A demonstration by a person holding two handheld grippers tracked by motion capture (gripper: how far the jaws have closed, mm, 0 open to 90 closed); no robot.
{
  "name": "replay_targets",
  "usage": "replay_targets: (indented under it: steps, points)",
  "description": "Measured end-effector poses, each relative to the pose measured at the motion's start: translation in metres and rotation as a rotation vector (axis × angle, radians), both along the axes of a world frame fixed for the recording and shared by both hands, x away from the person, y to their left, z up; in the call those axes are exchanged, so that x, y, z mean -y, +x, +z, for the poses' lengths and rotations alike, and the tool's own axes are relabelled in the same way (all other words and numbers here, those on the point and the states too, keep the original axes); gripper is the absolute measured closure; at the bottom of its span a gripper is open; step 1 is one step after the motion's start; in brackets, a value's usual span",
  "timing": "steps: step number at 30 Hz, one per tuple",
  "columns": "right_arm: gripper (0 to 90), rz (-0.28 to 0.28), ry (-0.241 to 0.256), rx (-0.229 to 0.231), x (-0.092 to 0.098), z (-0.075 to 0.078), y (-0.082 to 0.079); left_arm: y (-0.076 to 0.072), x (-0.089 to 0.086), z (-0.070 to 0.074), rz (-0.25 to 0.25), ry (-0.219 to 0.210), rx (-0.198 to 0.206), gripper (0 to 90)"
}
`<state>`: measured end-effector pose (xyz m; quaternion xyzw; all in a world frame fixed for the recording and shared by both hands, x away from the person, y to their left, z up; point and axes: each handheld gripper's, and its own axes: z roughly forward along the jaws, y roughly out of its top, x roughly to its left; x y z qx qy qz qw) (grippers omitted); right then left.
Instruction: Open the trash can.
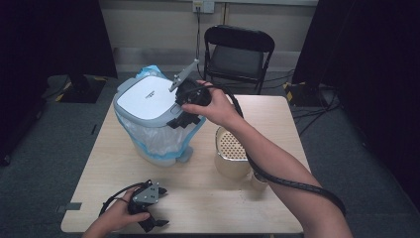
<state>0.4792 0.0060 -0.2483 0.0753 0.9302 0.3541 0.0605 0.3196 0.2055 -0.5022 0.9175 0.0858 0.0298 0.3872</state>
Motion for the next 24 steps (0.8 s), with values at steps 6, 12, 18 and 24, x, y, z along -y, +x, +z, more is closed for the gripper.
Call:
replay_targets:
  steps: [6,12,18,24]
  points:
    - [13.8,-0.009,0.006,-0.015,0.001,0.0,0.002,-0.001,-0.001,0.0,0.008,0.003,-0.003,0.0]
    - [16.4,-0.013,0.008,-0.011,0.002,0.001,0.001,-0.002,-0.001,0.0,0.006,0.0,0.003,0.0]
    - [14.9,-0.008,0.077,-0.017,0.021,0.005,-0.003,-0.002,-0.001,0.0,0.005,0.0,0.003,0.0]
    - [14.8,-0.026,0.083,-0.012,0.046,0.004,-0.011,-0.002,-0.001,0.0,0.006,-0.001,0.002,0.0]
